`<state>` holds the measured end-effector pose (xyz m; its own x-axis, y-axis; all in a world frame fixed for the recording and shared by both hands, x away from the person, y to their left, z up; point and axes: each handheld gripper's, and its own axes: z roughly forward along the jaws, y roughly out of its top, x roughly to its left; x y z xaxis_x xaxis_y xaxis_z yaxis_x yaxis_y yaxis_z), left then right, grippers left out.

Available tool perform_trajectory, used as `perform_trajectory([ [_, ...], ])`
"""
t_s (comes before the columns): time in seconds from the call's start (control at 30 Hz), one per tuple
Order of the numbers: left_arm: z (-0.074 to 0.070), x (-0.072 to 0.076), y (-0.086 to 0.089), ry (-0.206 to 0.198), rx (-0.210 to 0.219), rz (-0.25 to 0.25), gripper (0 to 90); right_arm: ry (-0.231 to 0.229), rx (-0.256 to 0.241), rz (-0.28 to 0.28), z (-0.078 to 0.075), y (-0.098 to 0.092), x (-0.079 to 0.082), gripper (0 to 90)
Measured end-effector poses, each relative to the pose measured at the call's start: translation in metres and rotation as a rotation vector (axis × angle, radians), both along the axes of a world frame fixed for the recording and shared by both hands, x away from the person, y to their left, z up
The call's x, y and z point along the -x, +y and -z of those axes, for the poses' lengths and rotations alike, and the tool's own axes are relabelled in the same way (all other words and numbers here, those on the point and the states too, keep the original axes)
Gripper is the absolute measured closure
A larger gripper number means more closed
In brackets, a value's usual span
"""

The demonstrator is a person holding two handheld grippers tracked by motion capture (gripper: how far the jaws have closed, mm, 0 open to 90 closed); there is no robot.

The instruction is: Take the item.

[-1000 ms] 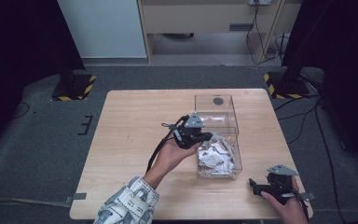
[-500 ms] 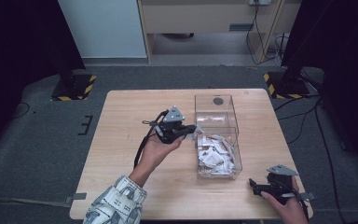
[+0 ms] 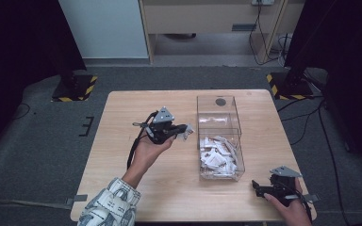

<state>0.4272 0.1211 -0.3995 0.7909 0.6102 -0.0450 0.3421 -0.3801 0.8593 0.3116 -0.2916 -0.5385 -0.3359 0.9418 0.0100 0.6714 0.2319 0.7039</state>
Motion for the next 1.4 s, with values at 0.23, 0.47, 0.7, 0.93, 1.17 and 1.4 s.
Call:
perform_trajectory([
  [0.23, 0.021, -0.006, 0.012, 0.017, -0.023, -0.029, 90.0, 0.000, 0.000, 0.000, 0.000, 0.000, 0.000, 0.8],
  [0.47, 0.041, -0.011, 0.022, 0.042, -0.054, -0.052, 90.0, 0.000, 0.000, 0.000, 0.000, 0.000, 0.000, 0.8],
  [0.7, 0.058, -0.016, 0.026, 0.060, -0.094, -0.065, 90.0, 0.000, 0.000, 0.000, 0.000, 0.000, 0.000, 0.8],
  [0.93, 0.070, -0.023, 0.030, 0.079, -0.112, -0.085, 90.0, 0.000, 0.000, 0.000, 0.000, 0.000, 0.000, 0.8],
  [1.17, 0.081, -0.029, 0.036, 0.095, -0.124, -0.106, 89.8, 0.000, 0.000, 0.000, 0.000, 0.000, 0.000, 0.8],
  [1.4, 0.084, -0.029, 0.044, 0.048, -0.116, -0.206, 45.1, 0.000, 0.000, 0.000, 0.000, 0.000, 0.000, 0.8],
])
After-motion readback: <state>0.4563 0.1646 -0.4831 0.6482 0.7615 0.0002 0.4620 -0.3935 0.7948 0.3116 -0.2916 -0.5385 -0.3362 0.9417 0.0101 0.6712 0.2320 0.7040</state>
